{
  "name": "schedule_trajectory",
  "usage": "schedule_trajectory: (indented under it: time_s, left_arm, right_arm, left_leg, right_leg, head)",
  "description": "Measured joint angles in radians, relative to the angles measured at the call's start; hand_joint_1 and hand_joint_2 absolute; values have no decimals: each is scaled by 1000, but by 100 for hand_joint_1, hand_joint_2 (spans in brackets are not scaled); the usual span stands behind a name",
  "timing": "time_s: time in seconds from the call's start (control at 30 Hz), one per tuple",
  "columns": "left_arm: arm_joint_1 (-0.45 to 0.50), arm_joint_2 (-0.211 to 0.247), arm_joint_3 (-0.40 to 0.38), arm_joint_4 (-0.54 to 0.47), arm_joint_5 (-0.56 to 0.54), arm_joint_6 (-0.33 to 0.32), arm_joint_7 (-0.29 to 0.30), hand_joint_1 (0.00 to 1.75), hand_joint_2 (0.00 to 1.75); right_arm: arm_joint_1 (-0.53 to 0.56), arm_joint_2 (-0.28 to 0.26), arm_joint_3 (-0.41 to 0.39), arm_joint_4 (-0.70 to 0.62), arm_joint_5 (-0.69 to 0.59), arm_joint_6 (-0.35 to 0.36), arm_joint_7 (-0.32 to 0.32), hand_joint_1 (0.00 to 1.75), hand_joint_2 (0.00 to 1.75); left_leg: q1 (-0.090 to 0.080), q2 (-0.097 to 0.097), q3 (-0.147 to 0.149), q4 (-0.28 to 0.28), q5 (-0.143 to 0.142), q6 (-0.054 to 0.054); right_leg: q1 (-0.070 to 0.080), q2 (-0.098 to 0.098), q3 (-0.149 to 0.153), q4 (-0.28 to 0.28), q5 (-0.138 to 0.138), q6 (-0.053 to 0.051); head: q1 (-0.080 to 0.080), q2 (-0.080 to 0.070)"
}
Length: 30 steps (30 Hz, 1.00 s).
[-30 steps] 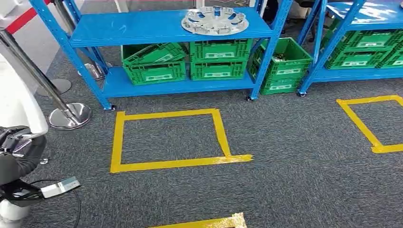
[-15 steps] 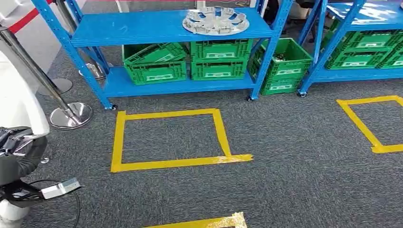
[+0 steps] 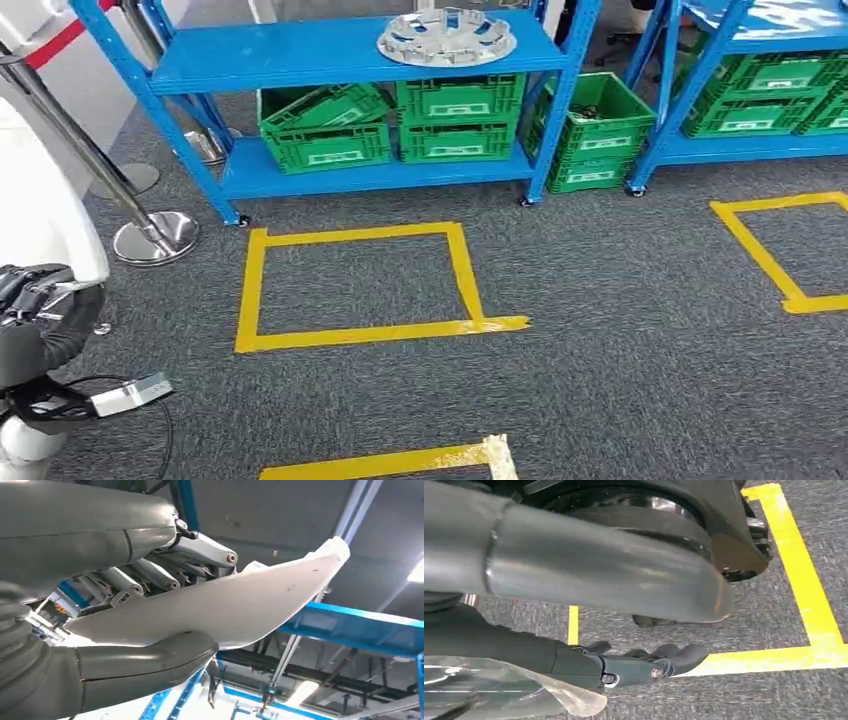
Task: Take the parts from the cabinet and place them on the table.
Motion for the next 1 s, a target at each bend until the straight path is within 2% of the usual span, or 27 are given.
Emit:
schedule_trajectory:
  time_s: [0.03,0.07,0.1,0.13,0.17,0.2,0.23,0.27,0.3,0.33,0.37,0.4,0.43,0.47,0.5,0.53,0.57,0.6,0.67,0.77,1.0]
  left_arm:
    - [0,1,0,0,0,0,0,175,175]
    - [0,2,0,0,-1,0,1,175,175]
    - [0,2,0,0,-1,0,5,175,175]
    - [0,2,-1,1,-1,0,10,175,175]
    - [1,3,-2,3,0,0,15,175,175]
    - [2,3,-3,4,0,0,18,175,175]
    - [3,4,-3,5,0,0,19,175,175]
    - [3,4,-4,5,0,0,20,175,175]
    - [3,5,-5,5,0,0,20,175,175]
    - [2,6,-6,5,0,0,21,175,175]
    - [1,8,-7,5,0,0,21,175,175]
    - [2,9,-8,5,0,0,21,175,175]
    - [1,10,-8,5,0,0,21,175,175]
    - [0,12,-8,5,0,0,21,175,175]
    - [-1,11,-8,5,0,0,21,175,175]
    - [1,11,-8,5,0,0,21,175,175]
    - [2,11,-8,5,1,0,21,175,175]
    - [2,10,-8,5,1,0,21,175,175]
    - [3,10,-9,5,2,0,21,175,175]
    - [4,10,-9,5,2,0,21,175,175]
    - [5,10,-9,5,11,0,20,175,175]
  right_arm:
    - [-1,0,0,0,0,0,0,0,0]
    - [-1,0,0,0,0,0,0,0,0]
    - [-1,0,0,0,2,0,0,0,0]
    - [-1,0,0,0,3,0,0,0,0]
    - [0,0,0,0,4,0,0,0,0]
    - [0,0,0,0,5,0,0,0,0]
    - [0,0,0,0,6,0,-1,0,0]
    - [0,0,0,0,8,1,-2,0,0]
    - [-1,0,0,0,9,1,-2,0,0]
    - [-1,0,0,0,9,2,-3,0,0]
    - [-2,1,0,0,10,2,-3,0,0]
    - [-3,1,0,0,10,2,-4,0,0]
    - [-3,1,0,0,10,2,-4,0,0]
    - [-2,2,0,0,11,2,-4,0,0]
    - [-2,2,0,0,11,3,-6,0,0]
    - [-3,1,0,0,11,4,-9,0,0]
    - [-3,1,-1,0,11,5,-13,0,0]
    - [-3,1,-1,0,11,6,-15,0,0]
    - [-2,1,-1,0,11,8,-16,0,0]
    - [-2,0,-2,0,11,9,-17,0,0]
    - [-2,0,-3,0,13,14,-19,0,0]
  left_leg:
    - [2,-1,-6,13,-23,-6]
    - [3,-1,-18,50,-67,-9]
    - [3,-1,-41,127,-130,-13]
    - [3,-1,-64,209,-179,-15]
    - [3,-1,-83,286,-215,-16]
    - [3,-1,-84,321,-225,-14]
    - [2,-1,-61,304,-210,-11]
    - [0,-1,-17,243,-176,-4]
    - [-3,-1,39,154,-139,6]
    - [-9,-2,100,54,-109,20]
    - [-12,-2,131,7,-135,35]
    - [-18,-1,127,0,-122,30]
    - [-22,-1,124,-7,-123,33]
    - [-23,-1,124,-13,-120,31]
    - [-20,-1,123,-17,-118,13]
    - [-22,-1,122,-17,-117,16]
    - [-22,-1,122,-16,-117,19]
    - [-23,-1,120,-15,-116,21]
    - [-23,-1,115,-10,-113,24]
    - [-24,-1,111,-6,-111,28]
    - [-25,-1,110,-5,-111,29]
  right_leg:
    - [-2,-4,-5,-1,7,-9]
    - [-1,-6,-11,-1,10,-16]
    - [1,-7,-19,-1,17,-21]
    - [3,-9,-27,0,24,-23]
    - [6,-10,-32,0,31,-25]
    - [9,-10,-36,2,39,-25]
    - [12,-10,-43,2,46,-25]
    - [16,-10,-49,3,50,-24]
    - [19,-10,-50,3,53,-24]
    - [20,-10,-50,3,56,-23]
    - [20,-12,-54,3,60,-19]
    - [17,-12,-58,3,65,-12]
    - [15,-13,-58,3,67,-8]
    - [15,-14,-59,3,66,-5]
    - [18,-12,-60,2,56,-27]
    - [17,-15,-63,2,62,-31]
    - [16,-14,-63,0,67,-18]
    - [16,-13,-62,-1,73,-12]
    - [15,-12,-63,-2,79,-7]
    - [14,-13,-66,-2,82,-3]
    - [11,-13,-67,-2,84,0]
  head:
    - [-3,0]
    - [-5,0]
    - [-9,0]
    - [-11,0]
    - [-11,0]
    - [-11,0]
    - [-11,0]
    - [-11,0]
    - [-11,0]
    - [-10,0]
    - [-8,0]
    - [-10,0]
    - [-13,0]
    - [-12,0]
    - [-11,0]
    - [-12,0]
    - [-12,0]
    - [-11,0]
    - [-11,0]
    - [-12,0]
    - [-12,0]
